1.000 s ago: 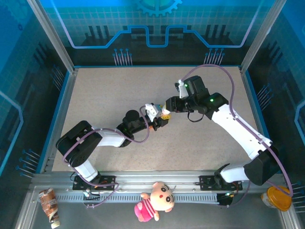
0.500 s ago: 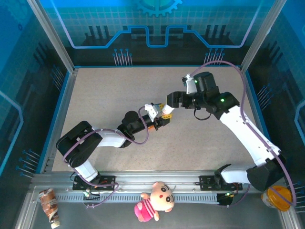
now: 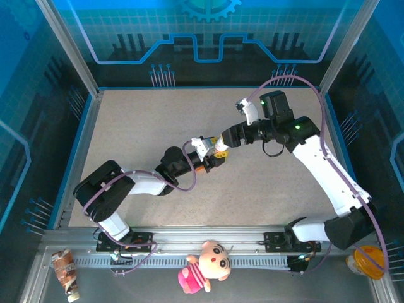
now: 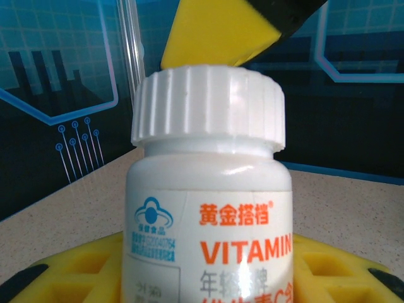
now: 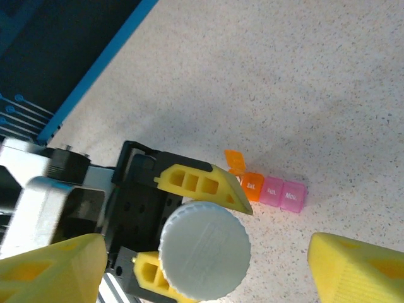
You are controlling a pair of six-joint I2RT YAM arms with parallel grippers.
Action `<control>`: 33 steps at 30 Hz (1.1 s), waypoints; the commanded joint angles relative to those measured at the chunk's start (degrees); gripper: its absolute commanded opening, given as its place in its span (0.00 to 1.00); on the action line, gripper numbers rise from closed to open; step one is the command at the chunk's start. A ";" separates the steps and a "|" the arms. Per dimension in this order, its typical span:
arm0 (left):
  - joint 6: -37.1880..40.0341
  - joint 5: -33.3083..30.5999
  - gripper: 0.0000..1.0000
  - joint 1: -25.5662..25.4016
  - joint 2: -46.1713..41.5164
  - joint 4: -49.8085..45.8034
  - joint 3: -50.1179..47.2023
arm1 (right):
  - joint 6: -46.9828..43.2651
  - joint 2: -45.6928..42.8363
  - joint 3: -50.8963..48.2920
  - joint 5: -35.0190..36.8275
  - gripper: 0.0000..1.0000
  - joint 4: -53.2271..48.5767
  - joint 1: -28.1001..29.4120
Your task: Sort the pills into containers
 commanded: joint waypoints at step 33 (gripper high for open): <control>0.31 1.60 0.00 -0.18 -1.90 0.83 2.09 | 33.43 -0.15 -10.50 15.51 0.38 13.46 8.23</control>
